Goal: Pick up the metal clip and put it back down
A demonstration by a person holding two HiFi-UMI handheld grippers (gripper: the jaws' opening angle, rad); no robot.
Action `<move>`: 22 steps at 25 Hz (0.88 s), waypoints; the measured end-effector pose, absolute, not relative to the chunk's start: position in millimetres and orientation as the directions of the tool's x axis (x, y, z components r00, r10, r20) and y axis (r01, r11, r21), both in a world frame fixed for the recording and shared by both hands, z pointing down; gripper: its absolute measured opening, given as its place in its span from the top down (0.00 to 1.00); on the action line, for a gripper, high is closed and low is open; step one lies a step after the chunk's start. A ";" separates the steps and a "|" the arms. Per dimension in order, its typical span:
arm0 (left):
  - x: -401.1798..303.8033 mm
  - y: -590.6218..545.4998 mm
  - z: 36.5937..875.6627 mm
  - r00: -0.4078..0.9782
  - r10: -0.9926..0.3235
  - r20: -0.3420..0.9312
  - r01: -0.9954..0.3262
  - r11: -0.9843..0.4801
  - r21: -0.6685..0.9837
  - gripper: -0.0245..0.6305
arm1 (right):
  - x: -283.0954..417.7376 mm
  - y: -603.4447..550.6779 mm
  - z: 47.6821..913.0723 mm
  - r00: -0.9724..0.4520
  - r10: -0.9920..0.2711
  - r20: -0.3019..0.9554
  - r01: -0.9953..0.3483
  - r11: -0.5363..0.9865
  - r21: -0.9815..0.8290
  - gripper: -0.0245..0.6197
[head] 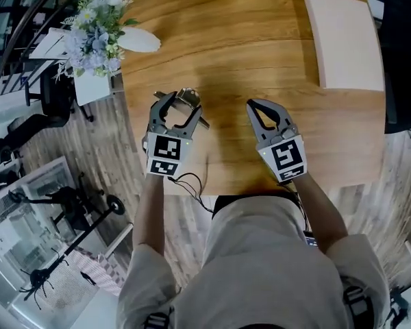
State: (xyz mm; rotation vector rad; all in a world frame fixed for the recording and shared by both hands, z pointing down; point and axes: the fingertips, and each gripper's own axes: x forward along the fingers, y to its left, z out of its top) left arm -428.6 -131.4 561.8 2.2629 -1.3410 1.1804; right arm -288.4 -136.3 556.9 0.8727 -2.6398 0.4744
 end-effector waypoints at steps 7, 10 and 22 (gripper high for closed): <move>-397.1 -141.4 584.3 0.281 -0.543 0.792 -0.752 -0.637 -0.170 0.50 | -260.6 -150.9 565.6 -0.728 -0.544 0.417 -0.663 0.712 -0.230 0.92; -390.7 -145.7 597.7 0.290 -0.511 0.809 -0.727 -0.668 -0.161 0.50 | -252.8 -155.0 572.1 -0.722 -0.546 0.424 -0.671 0.702 -0.239 0.92; -369.0 -149.6 640.6 0.299 -0.404 0.864 -0.653 -0.747 -0.124 0.50 | -227.4 -167.8 591.4 -0.697 -0.572 0.433 -0.705 0.655 -0.271 0.92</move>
